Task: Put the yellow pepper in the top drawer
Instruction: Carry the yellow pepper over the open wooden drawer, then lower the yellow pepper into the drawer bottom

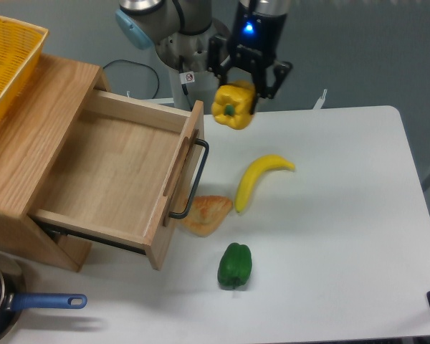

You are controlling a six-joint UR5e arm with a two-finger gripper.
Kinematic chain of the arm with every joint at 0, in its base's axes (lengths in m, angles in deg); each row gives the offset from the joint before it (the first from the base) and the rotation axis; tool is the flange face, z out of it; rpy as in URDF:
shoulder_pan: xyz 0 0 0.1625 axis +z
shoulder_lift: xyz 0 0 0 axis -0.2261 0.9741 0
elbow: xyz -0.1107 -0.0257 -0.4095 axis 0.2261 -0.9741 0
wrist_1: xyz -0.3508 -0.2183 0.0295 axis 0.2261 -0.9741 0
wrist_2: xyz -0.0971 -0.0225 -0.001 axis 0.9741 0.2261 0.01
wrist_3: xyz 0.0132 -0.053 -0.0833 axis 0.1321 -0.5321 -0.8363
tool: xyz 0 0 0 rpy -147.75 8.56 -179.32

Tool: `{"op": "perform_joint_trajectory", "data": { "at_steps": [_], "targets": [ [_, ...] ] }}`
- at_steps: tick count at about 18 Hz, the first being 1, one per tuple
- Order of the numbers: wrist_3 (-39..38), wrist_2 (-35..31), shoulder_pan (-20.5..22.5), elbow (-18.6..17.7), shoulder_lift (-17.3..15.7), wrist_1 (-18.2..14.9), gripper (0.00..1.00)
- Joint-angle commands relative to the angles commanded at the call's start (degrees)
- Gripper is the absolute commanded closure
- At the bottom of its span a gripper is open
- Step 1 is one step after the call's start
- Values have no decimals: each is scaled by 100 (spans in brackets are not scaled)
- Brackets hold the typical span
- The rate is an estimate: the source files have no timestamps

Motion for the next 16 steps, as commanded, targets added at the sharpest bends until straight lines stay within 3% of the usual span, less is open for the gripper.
{"op": "perform_joint_trajectory", "data": {
  "at_steps": [3, 8, 16],
  "targets": [
    [-518, 0, -457, 0, 0, 70, 70],
    [-1371, -26, -1178, -9, 88, 509, 69],
    [-1636, -175, -1715, -44, 746, 861, 69]
  ]
}}
